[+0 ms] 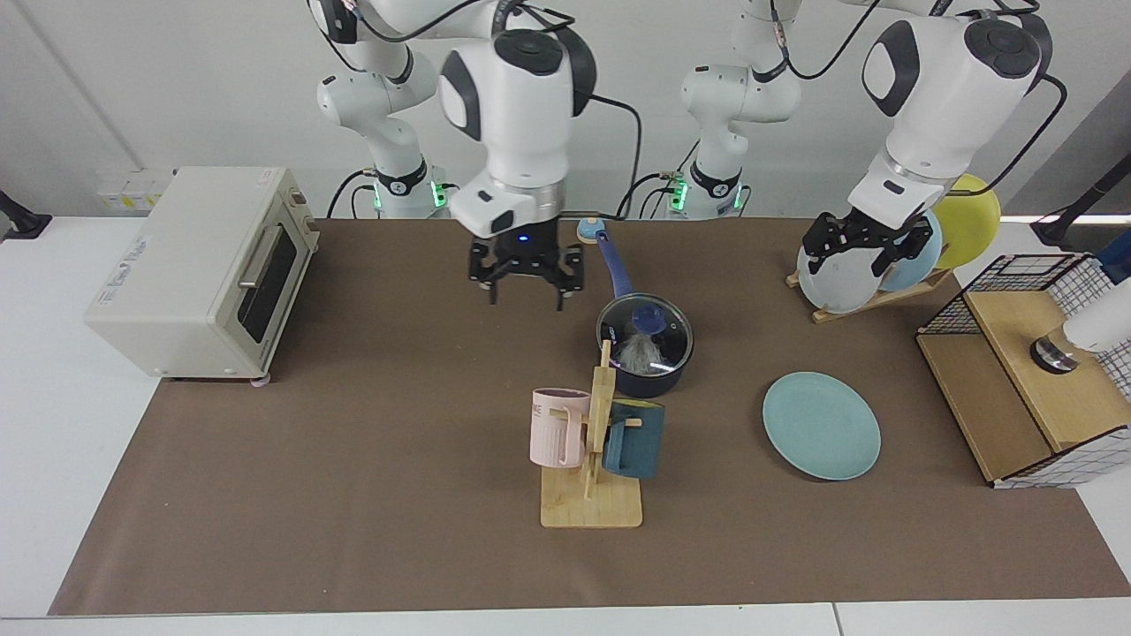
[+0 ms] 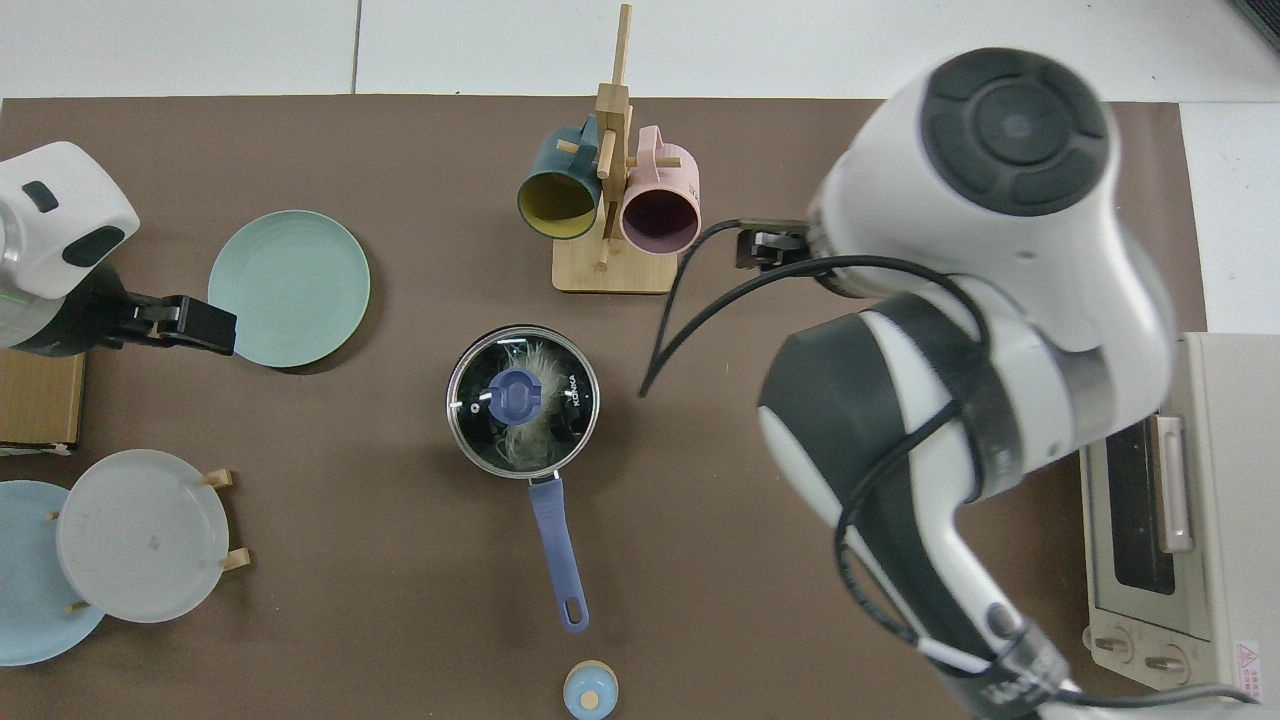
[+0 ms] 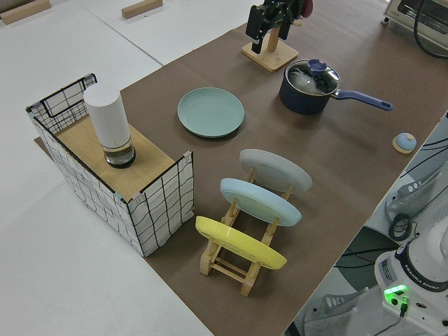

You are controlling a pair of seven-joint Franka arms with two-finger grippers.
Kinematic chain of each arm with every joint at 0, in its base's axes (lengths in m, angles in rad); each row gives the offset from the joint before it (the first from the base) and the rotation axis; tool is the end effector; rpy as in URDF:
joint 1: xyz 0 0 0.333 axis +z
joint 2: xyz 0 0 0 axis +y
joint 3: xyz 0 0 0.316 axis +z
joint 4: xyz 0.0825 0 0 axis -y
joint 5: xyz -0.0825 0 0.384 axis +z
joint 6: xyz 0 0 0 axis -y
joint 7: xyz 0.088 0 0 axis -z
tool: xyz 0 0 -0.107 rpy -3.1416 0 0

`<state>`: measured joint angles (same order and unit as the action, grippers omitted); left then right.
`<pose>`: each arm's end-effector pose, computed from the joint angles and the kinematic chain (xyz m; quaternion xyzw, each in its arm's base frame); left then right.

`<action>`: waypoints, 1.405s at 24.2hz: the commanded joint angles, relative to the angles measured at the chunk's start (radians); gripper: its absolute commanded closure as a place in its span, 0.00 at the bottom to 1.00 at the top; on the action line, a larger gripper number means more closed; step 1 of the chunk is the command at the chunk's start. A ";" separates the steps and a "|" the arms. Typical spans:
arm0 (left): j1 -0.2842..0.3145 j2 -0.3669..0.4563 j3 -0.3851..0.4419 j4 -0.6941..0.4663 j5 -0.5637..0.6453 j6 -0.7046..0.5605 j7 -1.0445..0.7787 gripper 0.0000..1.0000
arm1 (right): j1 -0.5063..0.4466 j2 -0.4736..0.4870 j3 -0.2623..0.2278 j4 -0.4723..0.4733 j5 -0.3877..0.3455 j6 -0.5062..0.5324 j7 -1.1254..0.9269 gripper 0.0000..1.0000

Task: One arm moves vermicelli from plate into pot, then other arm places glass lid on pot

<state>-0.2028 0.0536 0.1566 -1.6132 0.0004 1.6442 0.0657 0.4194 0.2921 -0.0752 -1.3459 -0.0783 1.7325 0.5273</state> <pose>0.5741 -0.0287 0.5808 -0.9984 0.0560 0.0110 0.0043 0.6177 0.2215 0.5711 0.9940 -0.0847 0.0641 0.0249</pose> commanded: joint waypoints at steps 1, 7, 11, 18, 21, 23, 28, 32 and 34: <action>-0.004 -0.012 0.004 -0.001 0.018 -0.020 0.002 0.00 | -0.145 -0.100 0.023 -0.156 -0.014 0.032 -0.168 0.01; -0.006 -0.012 0.004 -0.001 0.018 -0.021 0.002 0.00 | -0.258 -0.168 0.025 -0.271 -0.011 0.084 -0.315 0.01; -0.007 -0.014 0.001 -0.001 0.018 -0.021 -0.004 0.00 | -0.324 -0.191 0.025 -0.306 0.005 0.107 -0.421 0.01; -0.007 -0.014 0.001 -0.001 0.018 -0.029 -0.006 0.00 | -0.399 -0.255 0.026 -0.395 0.020 0.116 -0.506 0.01; -0.007 -0.014 0.001 0.001 0.018 -0.035 -0.009 0.00 | -0.413 -0.290 0.026 -0.455 0.020 0.145 -0.509 0.01; -0.007 -0.012 0.001 0.006 0.018 -0.040 -0.009 0.00 | -0.410 -0.330 0.026 -0.522 0.020 0.191 -0.514 0.01; -0.007 -0.011 0.001 0.012 0.023 -0.041 -0.007 0.00 | -0.398 -0.399 0.026 -0.631 0.064 0.220 -0.517 0.01; -0.010 -0.011 0.000 0.013 0.024 -0.041 -0.007 0.00 | -0.387 -0.396 0.040 -0.598 0.068 0.162 -0.518 0.01; -0.010 -0.011 0.000 0.018 0.023 -0.043 -0.009 0.00 | -0.370 -0.383 0.040 -0.555 0.068 0.118 -0.517 0.01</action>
<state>-0.2037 0.0516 0.1546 -1.6121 0.0004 1.6301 0.0656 0.0350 -0.0785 -0.0432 -1.9261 -0.0361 1.9046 0.0487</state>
